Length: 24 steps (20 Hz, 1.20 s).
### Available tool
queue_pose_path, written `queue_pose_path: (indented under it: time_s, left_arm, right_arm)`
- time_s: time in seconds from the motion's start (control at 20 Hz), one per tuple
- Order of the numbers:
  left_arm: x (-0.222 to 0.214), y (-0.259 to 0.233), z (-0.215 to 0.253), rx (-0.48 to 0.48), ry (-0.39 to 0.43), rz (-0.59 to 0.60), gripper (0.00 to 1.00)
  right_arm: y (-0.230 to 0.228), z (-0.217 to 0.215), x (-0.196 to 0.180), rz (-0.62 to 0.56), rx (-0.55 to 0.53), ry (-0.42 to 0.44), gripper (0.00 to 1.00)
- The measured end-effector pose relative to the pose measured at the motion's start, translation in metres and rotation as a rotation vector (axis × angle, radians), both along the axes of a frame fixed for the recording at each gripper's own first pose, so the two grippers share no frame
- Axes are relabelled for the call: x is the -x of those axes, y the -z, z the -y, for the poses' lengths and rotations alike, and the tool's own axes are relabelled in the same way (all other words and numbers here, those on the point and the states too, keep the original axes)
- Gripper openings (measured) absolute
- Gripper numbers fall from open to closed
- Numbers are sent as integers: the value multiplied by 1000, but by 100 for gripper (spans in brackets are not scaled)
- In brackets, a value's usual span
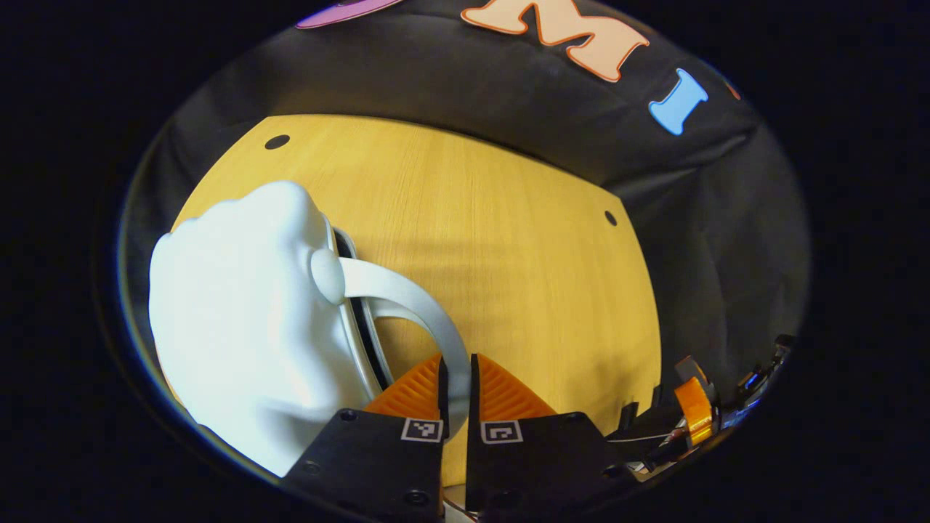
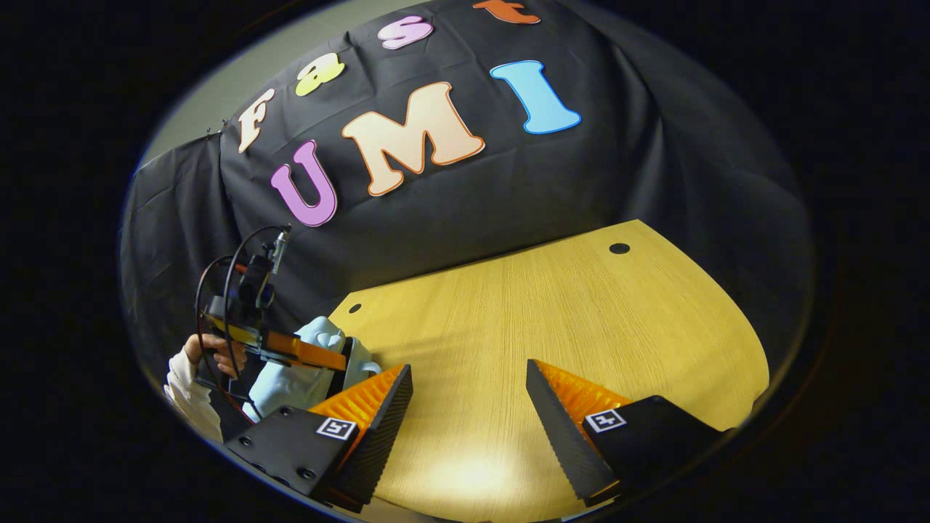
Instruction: First open the suitcase, pack the skin care products into it, and then close the suitcase.
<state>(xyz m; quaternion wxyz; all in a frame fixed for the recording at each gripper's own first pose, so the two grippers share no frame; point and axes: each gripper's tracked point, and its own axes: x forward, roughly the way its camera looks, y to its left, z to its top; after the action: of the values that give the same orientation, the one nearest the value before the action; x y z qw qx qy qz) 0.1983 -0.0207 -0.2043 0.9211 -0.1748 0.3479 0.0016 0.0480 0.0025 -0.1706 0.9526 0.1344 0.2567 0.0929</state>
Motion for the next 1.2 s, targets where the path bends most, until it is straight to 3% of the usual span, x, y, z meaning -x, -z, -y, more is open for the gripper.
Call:
queue_pose_path:
  time_s: [0.2,0.3,0.4,0.5,0.65,0.7,1.0,1.05,1.1,1.2]
  left_arm:
    - [-2,9,-3,-141,-59,-70,6]
    - [-2,6,-6,-251,-71,-65,8]
    - [-1,-3,2,-300,-61,-43,12]
    - [8,-7,13,-333,-52,-42,28]
    - [17,-13,36,-363,-38,-35,88]
    - [27,-15,39,-372,-36,-36,93]
    - [48,-22,56,-407,-54,-24,89]
    - [49,-23,57,-402,-62,-21,83]
    - [51,-23,58,-396,-69,-18,89]
    - [56,-21,59,-390,-80,-17,89]
  right_arm:
    - [-1,6,-3,11,15,-12,98]
    - [-4,12,-5,21,19,-16,98]
    - [-10,16,-9,33,3,-20,98]
    - [-16,20,-12,48,-3,-25,98]
    - [-24,25,-14,70,-4,-37,98]
    - [-26,27,-15,75,-5,-41,98]
    - [-31,31,-11,90,-5,-73,98]
    - [-32,32,-11,92,-3,-77,98]
    - [-33,33,-9,95,-1,-81,98]
    - [-34,36,-7,101,4,-84,98]
